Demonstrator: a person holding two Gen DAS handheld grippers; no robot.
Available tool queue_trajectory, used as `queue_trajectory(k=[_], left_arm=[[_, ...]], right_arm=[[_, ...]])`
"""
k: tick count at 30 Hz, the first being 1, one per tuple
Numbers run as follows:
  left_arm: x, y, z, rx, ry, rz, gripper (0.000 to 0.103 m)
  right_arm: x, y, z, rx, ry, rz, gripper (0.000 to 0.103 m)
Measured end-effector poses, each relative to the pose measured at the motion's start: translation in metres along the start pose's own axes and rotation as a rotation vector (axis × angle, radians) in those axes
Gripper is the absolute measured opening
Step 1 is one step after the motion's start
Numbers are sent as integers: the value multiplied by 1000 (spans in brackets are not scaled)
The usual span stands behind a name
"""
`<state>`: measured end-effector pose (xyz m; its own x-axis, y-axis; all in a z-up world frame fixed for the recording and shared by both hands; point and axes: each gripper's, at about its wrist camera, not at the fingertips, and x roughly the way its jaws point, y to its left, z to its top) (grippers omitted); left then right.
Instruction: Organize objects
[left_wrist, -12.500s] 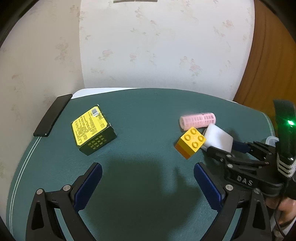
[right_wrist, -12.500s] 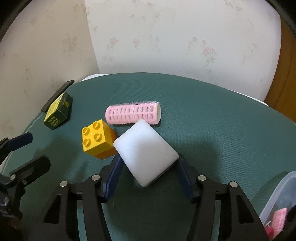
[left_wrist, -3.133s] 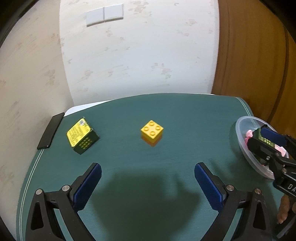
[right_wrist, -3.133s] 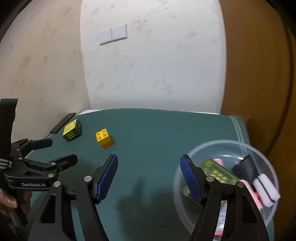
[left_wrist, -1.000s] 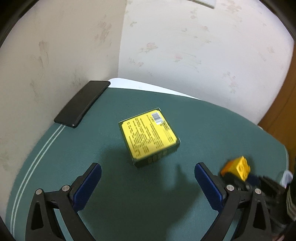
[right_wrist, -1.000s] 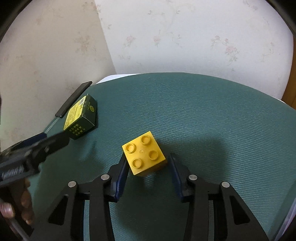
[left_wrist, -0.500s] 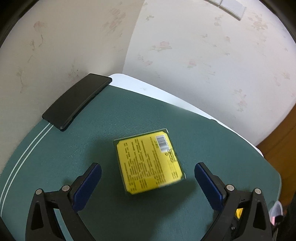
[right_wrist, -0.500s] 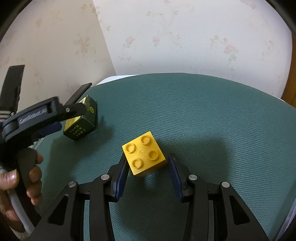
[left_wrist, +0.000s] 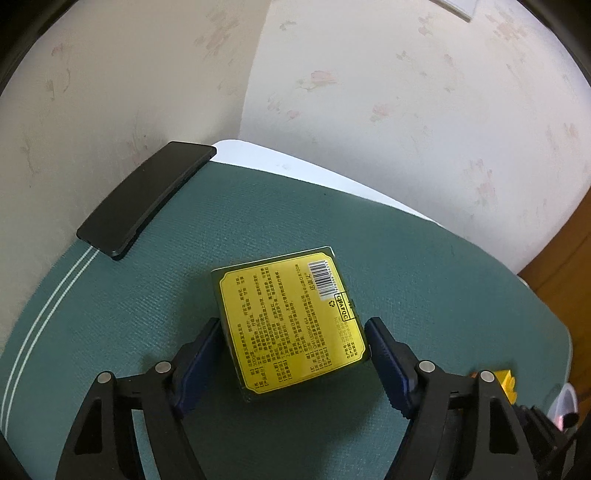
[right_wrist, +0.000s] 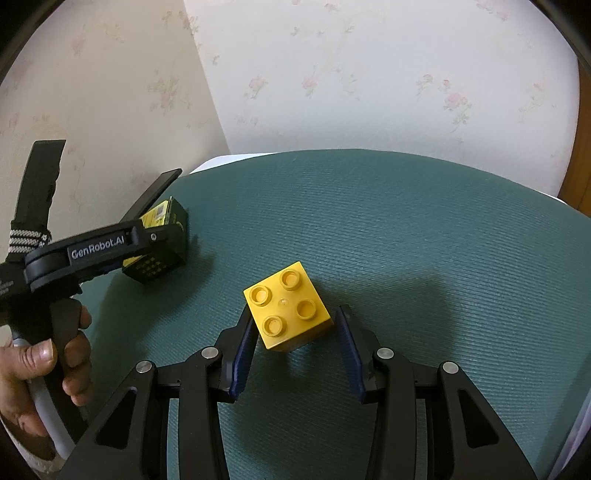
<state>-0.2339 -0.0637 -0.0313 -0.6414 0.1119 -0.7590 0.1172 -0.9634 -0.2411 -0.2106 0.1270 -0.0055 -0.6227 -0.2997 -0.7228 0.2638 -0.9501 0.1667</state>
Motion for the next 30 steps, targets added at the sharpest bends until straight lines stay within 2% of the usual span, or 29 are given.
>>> queue_trajectory(k=[15,20,30], left_arm=[[-30,-16,-28,113,-57,64,80],[-43,-15,-39,121,-66,68,80],[-73,-33,-59,215,-135,68,80]], right_arm=[[-3,-3,1,3,-15,-2,44],[-8,-6,-1,14,-23,-3,44],[-31,-14,-14,22,-45,-11,44]])
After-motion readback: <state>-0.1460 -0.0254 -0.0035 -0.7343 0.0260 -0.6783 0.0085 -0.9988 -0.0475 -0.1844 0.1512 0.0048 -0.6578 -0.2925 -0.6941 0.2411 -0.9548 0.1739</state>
